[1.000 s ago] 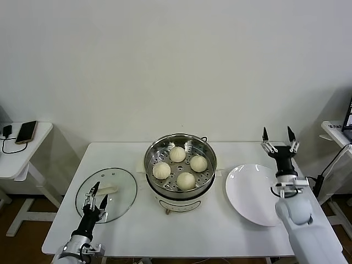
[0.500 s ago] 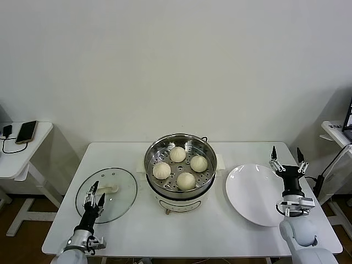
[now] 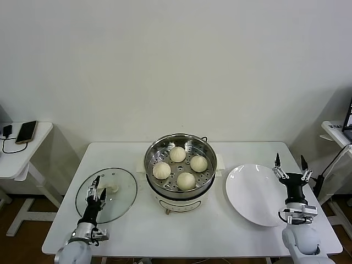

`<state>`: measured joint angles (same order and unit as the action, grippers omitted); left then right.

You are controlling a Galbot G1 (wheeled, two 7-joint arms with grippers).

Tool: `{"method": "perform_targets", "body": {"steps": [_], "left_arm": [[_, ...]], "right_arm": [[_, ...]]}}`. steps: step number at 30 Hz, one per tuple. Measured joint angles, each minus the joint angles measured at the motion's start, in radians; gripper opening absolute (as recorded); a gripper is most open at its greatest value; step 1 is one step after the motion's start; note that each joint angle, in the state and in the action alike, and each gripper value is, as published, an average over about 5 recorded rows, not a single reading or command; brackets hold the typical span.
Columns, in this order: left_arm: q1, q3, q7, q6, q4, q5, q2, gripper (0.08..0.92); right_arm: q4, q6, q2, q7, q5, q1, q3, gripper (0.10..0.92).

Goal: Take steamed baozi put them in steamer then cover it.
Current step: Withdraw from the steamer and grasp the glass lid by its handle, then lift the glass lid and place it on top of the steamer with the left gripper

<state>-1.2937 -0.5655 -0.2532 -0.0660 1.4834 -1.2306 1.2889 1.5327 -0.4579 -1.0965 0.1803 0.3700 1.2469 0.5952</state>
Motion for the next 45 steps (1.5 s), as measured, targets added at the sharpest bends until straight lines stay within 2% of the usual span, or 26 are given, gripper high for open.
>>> {"method": "perform_targets", "body": {"steps": [10,13,25,33,36,45], "left_arm": [[0.047,0.012,-0.008,0.004,-0.035,-0.008,0.009,0.823],[0.061,0.015,-0.006,0.006,-0.047,-0.011,0.010,0.797],[0.094,0.013,0.001,0.001,-0.095,-0.013,0.008,0.467],[0.085,-0.003,-0.004,-0.015,-0.083,0.002,0.007,0.234],[0.076,-0.012,-0.005,-0.016,-0.062,0.009,0.001,0.187],[0.022,-0.056,0.007,-0.015,0.098,0.037,-0.031,0.184]], "right_arm": [[-0.001,0.000,-0.010,-0.006,-0.007,0.022,-0.001,0.823],[-0.001,0.000,-0.013,-0.006,-0.010,0.024,-0.001,0.823],[0.004,0.009,-0.014,-0.008,-0.018,0.029,-0.003,0.823],[0.003,0.011,-0.019,-0.008,-0.020,0.031,-0.006,0.823],[0.005,0.011,-0.022,-0.009,-0.020,0.030,-0.009,0.823],[0.004,0.010,-0.036,-0.012,-0.026,0.034,-0.018,0.823]]}}
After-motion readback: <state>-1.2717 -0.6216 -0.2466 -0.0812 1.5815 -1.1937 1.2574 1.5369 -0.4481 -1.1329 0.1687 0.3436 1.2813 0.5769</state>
